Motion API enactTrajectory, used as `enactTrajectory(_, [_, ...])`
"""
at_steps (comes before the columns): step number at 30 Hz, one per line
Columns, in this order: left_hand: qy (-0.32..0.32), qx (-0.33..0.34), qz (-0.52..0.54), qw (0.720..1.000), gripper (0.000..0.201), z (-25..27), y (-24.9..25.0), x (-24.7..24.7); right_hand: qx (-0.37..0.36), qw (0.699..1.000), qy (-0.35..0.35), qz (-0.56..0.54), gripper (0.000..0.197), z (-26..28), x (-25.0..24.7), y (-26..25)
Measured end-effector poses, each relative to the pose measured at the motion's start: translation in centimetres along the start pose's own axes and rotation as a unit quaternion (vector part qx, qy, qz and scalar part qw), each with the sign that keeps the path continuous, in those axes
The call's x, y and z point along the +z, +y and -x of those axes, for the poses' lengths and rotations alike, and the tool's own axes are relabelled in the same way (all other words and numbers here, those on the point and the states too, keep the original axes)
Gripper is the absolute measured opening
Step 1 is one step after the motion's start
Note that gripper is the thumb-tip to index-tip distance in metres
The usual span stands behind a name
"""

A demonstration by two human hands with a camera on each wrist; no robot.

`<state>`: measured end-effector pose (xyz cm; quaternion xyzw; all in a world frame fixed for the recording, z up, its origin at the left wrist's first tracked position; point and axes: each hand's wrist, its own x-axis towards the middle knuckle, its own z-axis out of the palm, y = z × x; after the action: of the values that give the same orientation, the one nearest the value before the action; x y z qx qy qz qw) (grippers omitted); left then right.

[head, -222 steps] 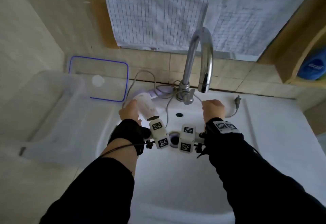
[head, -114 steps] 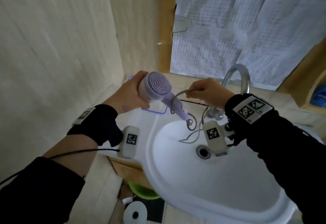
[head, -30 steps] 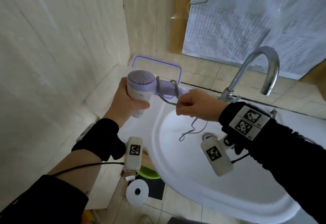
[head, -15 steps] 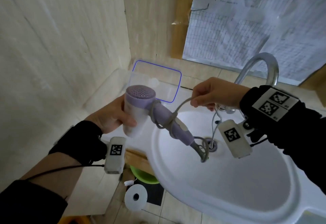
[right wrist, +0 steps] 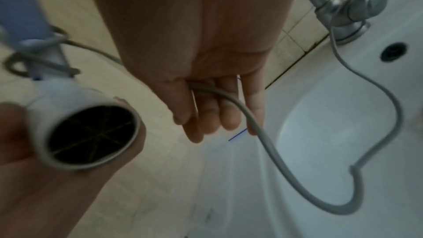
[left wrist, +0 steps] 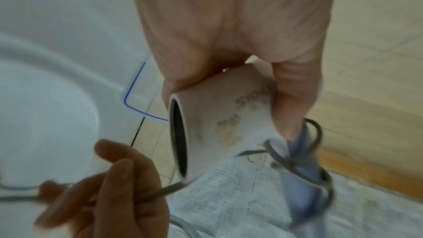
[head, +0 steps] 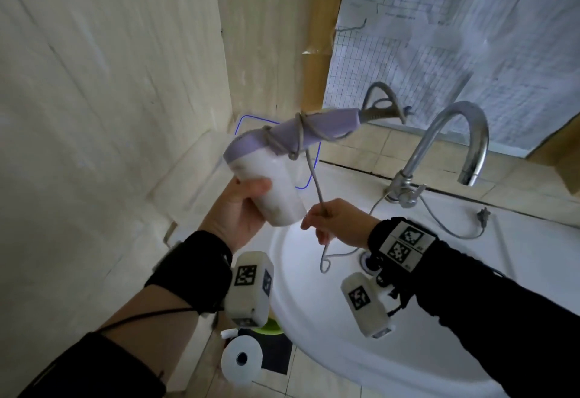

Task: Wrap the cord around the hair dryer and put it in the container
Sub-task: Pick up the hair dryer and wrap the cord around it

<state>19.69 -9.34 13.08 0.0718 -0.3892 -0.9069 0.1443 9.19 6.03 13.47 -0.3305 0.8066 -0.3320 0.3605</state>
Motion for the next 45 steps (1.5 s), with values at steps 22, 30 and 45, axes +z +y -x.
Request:
enactTrajectory(22, [0.003,-0.026,-0.601,0.799,0.076,0.8,2.4,-2.7,-0.028,0.971,-0.008,0.239,0.007,1.9,-5.1,-2.6])
enactTrajectory(30, [-0.08,-0.108,-0.472,0.871,0.086,0.5,3.4,-2.8,-0.035,0.978,-0.02,0.203,0.012,0.8,-6.8,-1.9])
enactTrajectory(45, [-0.048,-0.075,-0.002,0.996,0.069,0.7,-0.1,-1.0,-0.024,0.976,0.067,-0.206,0.028,0.6,-3.1,0.8])
